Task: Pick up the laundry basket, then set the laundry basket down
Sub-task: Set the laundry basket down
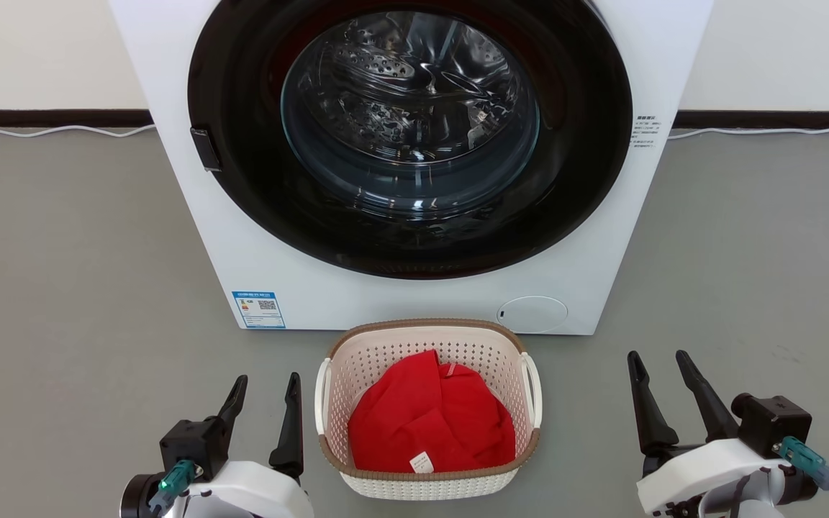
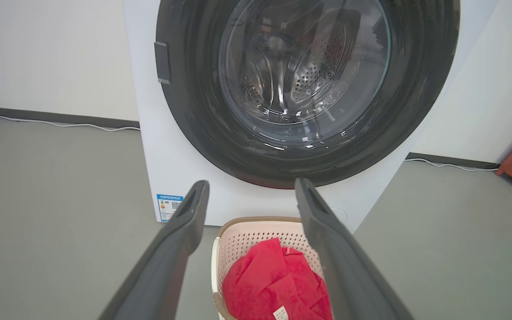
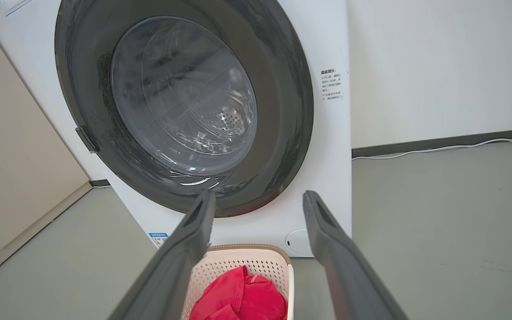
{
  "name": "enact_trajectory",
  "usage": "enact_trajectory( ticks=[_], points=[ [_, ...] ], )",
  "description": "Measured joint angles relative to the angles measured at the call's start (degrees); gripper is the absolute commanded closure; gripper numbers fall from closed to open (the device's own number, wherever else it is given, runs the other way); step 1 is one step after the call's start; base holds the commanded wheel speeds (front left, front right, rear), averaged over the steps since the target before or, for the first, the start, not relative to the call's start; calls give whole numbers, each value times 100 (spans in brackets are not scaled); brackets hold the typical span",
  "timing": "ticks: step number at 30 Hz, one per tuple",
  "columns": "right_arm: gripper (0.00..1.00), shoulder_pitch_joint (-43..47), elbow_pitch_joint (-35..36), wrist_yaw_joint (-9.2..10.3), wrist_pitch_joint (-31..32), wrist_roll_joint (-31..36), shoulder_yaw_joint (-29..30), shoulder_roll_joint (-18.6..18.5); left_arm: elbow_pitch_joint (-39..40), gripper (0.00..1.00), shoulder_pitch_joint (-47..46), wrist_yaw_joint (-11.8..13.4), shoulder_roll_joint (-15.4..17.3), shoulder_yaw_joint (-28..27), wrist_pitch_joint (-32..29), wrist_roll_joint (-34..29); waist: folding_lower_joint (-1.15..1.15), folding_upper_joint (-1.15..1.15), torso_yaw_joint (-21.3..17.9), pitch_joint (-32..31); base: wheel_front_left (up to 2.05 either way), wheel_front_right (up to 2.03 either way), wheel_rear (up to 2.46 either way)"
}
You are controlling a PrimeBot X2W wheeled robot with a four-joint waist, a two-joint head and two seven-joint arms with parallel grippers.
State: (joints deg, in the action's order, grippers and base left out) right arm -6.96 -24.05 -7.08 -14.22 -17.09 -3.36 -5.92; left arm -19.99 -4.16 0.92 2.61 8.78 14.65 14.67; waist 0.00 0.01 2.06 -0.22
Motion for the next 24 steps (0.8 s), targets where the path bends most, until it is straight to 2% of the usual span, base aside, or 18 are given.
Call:
enact_trajectory(
  ticks=[24],
  points=[
    [0,-1,-38,0,0,164,3,5,77,0,0,9,-1,4,0,-21,0,0,14,-1,0,0,0]
  ],
)
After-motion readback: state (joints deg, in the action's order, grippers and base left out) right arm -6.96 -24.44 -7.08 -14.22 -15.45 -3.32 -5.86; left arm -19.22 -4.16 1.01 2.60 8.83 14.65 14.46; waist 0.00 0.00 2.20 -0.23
